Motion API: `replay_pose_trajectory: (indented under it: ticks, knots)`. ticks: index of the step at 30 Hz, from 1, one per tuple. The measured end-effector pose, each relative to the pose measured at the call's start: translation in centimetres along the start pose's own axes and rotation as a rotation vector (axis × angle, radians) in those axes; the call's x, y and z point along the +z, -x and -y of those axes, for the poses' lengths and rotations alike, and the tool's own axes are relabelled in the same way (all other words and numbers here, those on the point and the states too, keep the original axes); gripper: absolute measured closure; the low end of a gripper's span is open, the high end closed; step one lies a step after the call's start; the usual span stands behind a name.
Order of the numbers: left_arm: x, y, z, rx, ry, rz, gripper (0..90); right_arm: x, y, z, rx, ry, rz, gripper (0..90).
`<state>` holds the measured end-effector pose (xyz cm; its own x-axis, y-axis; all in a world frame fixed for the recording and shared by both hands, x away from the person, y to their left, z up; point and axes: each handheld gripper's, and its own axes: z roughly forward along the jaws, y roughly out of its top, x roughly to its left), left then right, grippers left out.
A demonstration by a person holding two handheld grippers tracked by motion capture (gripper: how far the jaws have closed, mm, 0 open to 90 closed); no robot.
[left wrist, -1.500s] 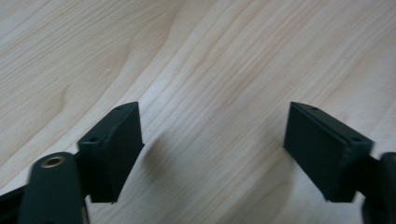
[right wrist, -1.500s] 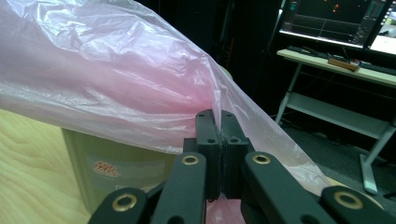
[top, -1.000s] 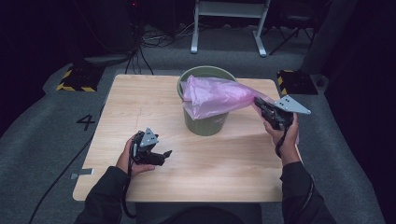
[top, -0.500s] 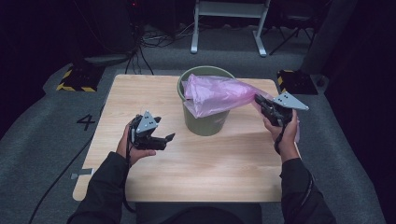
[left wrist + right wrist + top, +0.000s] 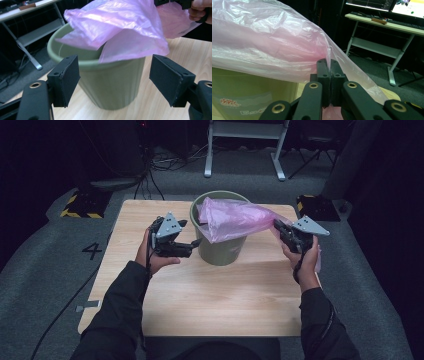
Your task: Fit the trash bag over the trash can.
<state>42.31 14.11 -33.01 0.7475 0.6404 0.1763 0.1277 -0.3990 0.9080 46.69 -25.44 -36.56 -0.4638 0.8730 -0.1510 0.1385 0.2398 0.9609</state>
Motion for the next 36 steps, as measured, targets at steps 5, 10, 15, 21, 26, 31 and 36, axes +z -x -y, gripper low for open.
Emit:
replay_pose_trajectory:
  ticks: [5, 10, 15, 21, 26, 31, 36]
  knots:
    - [1.2, 0.3, -1.6, 0.004, 0.018, 0.025, 26.7, 0.0, 0.3, -0.1, 0.002, -0.008, 0.014, 89.4]
    - [2.4, 1.1, -3.1, 0.047, 0.012, 0.039, 27.0, -0.1, 0.6, -0.2, 0.008, -0.012, 0.031, 89.4]
    - [3.6, 1.1, -4.1, 0.061, 0.000, 0.037, 38.0, -0.3, 0.6, -0.5, 0.002, -0.013, 0.041, 89.4]
    - [5.1, 0.5, -4.3, 0.093, -0.052, -0.010, 56.9, -0.3, 0.4, -0.5, -0.008, -0.012, 0.041, 89.3]
    - [6.1, -0.3, -4.1, 0.095, -0.079, -0.023, 63.6, -0.5, 0.2, -0.6, -0.012, 0.002, 0.030, 89.2]
    - [7.1, -0.9, -4.0, 0.096, -0.107, -0.033, 67.9, -0.8, 0.0, -0.7, -0.018, 0.016, 0.022, 89.2]
    - [7.8, -1.0, -4.0, 0.108, -0.125, -0.034, 71.0, -1.3, -0.1, -0.7, -0.034, 0.020, 0.026, 89.3]
